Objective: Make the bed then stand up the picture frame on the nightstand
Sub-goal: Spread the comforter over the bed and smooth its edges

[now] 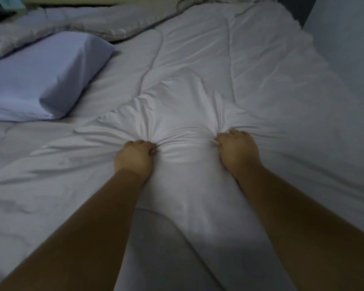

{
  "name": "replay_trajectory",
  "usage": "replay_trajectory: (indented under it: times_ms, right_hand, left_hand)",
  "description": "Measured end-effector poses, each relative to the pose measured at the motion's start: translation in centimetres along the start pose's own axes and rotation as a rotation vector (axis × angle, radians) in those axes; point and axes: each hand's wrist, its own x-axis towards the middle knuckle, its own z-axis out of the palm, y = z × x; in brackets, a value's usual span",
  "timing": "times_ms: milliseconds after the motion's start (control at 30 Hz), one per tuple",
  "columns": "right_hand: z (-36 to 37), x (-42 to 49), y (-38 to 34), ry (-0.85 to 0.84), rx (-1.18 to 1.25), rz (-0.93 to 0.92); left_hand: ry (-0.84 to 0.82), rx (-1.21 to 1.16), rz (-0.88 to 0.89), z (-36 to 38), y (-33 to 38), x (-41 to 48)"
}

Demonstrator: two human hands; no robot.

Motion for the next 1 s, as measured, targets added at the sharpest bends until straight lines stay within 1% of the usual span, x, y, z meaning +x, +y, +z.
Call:
replay_trajectory:
  times_ms: [133,300,400,567,733,1000]
  right_hand:
    - [-1.4,-0.3,-0.3,0.013,0.01,0.016]
    - [-4.1,-1.3,-0.4,0.005,-0.026,-0.038]
    - [-6.2,-2.3,-0.4,-0.023,-0.019,-0.065]
    - [-10.1,-5.7,-0.6,-0.13,-0.112,-0.118]
    - [-15.2,-11.0,-1.3,-0.191,-0.175,-0.164]
    - [-24.1,-20.1,-2.0,-0.236,-0.186,-0.204]
  left_hand:
    - [0.003,0.003,-0.002,-0.7,0.3,-0.2]
    - [0.103,-0.023,0.075,-2.8,1.0,-1.8]
    - [0.124,0.013,0.102,-4.5,1.3,-3.3]
    - [0.029,0.026,0.106,-7.3,1.9,-6.6]
    - [-0.056,0.112,0.176,-11.3,2.6,-11.9]
    - [-0.13,0.112,0.2,-18.4,5.0,-22.0]
